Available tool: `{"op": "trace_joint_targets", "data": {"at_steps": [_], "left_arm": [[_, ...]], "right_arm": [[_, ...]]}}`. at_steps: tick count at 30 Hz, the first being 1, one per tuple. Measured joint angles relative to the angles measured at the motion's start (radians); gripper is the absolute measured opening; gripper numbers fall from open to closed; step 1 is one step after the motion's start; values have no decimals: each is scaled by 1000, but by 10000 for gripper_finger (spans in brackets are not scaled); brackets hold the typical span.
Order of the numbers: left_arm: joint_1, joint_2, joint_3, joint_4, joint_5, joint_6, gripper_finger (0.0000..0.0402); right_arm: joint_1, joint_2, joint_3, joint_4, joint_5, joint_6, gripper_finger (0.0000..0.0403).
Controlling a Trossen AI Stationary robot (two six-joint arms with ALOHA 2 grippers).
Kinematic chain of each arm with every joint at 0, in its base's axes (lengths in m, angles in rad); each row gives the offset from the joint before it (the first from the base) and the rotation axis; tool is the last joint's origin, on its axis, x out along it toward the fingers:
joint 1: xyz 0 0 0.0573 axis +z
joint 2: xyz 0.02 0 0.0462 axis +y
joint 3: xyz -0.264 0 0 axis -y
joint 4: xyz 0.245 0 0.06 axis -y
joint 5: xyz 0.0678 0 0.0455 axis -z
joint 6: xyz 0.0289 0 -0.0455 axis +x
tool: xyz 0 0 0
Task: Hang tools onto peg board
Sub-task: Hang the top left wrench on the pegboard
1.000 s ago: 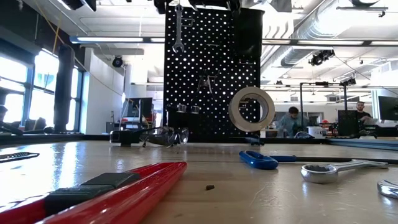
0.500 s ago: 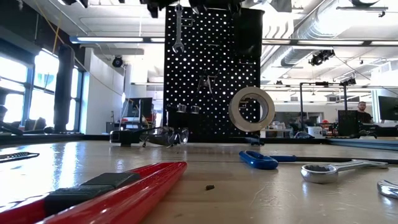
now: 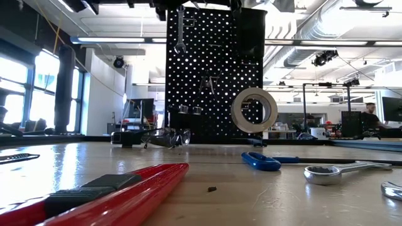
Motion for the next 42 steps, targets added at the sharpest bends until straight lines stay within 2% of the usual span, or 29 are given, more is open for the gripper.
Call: {"op": "trace_joint_targets", "data": {"at_steps": [4,14,26,30,36,42], "left_arm": [[3,3,0,9,0,0,118],[3,28,0,19,55,-3,13],[9,44,-1,57,64,32,4],[30,45,-1,37,74,45,3],[88,45,-1,-7,83,20,1],[161,45,28,-90,133,-37,1]], "right_arm": [[1,0,0,-3,2,2,7],[0,0,0,-2,3,-7,7],[3,-2,0,-33,7,6,11],[13,0,0,-61,34,-9,40],[30,0,2,-158,138,5,117],[30,0,2,-248,160,49,164]]}}
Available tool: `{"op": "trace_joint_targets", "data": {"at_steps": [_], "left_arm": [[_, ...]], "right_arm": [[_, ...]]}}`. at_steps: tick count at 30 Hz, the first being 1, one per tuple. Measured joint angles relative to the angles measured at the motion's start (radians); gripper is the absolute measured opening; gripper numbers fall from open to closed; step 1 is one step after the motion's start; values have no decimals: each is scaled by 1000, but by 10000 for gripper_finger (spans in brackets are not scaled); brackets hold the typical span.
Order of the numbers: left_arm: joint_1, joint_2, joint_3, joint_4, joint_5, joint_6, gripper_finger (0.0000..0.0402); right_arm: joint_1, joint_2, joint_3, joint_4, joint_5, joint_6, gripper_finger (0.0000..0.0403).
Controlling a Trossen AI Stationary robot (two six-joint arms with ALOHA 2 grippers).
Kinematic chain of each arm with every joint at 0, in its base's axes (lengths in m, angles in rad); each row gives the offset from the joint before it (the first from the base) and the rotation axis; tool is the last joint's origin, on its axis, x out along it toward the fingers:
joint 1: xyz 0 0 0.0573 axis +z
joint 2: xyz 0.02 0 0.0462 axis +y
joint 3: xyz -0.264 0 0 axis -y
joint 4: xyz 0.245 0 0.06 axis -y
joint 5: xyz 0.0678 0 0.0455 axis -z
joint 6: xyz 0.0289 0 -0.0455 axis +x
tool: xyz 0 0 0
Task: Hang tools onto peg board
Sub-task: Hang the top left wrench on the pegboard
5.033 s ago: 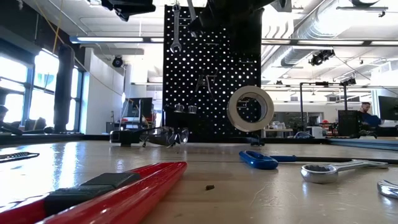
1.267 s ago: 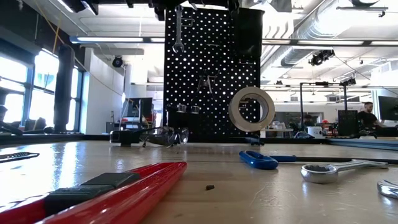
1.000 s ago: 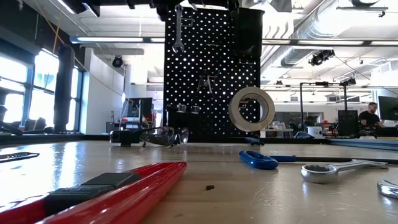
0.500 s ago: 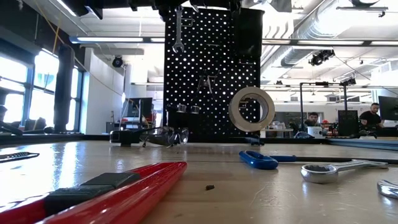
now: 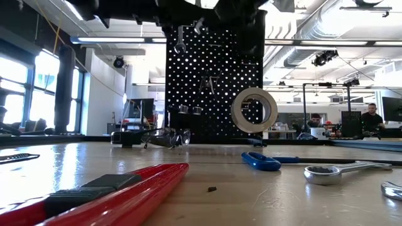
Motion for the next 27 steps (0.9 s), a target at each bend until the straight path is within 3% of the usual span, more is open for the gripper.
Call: {"op": "trace_joint_targets", "data": {"at_steps": [5,14,27], "left_arm": [[50,-5,38,-52,-62,0,1],[113,-3,61,-110,7,-23,1],[119,-3,61,-115,12,-44,0]], "right_arm": [[31,2,-2,-13,-124,-10,172],[82,1,-2,-19,-42,-36,172],[81,1,-2,-16,-33,-36,172]]}}
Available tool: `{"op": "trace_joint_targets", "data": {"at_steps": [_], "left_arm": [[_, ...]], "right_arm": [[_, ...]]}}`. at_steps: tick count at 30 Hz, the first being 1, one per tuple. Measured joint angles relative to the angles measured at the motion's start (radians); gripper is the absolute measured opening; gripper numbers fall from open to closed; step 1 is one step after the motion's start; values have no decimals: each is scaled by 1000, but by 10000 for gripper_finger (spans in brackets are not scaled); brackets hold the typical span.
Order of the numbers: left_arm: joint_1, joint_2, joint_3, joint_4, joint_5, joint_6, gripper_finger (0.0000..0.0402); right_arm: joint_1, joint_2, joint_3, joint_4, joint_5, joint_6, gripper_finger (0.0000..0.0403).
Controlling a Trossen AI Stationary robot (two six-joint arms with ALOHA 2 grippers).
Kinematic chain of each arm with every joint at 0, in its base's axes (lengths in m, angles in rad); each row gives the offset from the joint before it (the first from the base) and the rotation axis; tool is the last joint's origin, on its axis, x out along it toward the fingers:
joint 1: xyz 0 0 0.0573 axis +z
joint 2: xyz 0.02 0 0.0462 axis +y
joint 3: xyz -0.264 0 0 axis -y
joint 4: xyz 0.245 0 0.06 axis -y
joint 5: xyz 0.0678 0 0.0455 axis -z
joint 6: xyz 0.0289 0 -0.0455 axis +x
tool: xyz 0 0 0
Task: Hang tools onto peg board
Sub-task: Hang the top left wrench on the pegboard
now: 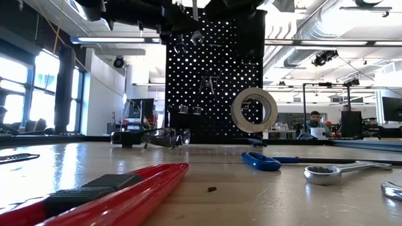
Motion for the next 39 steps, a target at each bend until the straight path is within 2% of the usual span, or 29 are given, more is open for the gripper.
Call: {"op": "trace_joint_targets", "data": {"at_steps": [14,25,39], "left_arm": [[10,0,0,6,-24,-50,0],[10,70,91,-68,-26,-55,0],[8,80,92,-64,-53,-68,0]], "right_arm": [[-1,0,0,8,3,-1,172],[-1,-1,0,23,2,-18,172],[1,-1,0,-3,-2,-19,172]]}}
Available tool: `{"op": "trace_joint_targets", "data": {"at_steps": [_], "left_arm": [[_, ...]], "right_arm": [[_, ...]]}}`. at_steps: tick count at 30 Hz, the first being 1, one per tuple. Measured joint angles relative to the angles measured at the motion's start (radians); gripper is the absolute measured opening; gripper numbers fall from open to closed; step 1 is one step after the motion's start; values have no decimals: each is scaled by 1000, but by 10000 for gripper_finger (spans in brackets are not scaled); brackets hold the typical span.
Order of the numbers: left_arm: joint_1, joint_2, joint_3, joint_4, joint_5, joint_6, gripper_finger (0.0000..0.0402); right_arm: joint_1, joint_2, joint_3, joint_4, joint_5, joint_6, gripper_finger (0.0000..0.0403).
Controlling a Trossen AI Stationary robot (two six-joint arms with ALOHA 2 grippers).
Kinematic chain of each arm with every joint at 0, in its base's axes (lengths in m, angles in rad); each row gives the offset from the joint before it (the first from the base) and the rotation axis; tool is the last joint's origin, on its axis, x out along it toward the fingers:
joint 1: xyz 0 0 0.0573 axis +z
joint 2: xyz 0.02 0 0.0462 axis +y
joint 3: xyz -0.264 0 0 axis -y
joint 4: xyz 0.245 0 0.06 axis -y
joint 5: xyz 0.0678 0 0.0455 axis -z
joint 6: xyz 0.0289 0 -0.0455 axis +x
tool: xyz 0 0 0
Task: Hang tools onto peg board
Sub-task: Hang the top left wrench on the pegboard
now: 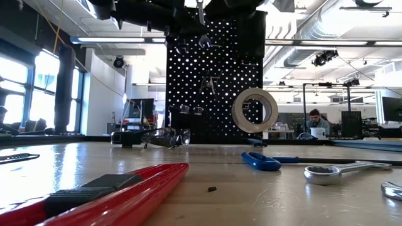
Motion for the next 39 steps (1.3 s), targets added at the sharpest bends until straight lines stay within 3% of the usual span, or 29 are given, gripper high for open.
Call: {"op": "trace_joint_targets", "data": {"at_steps": [25,39], "left_arm": [[8,-9,-2,-9,-61,-97,2],[7,-10,-2,-8,-123,-114,80]], "right_arm": [[14,0,0,-13,-13,0,172],[18,0,0,-19,-13,0,172]]}}
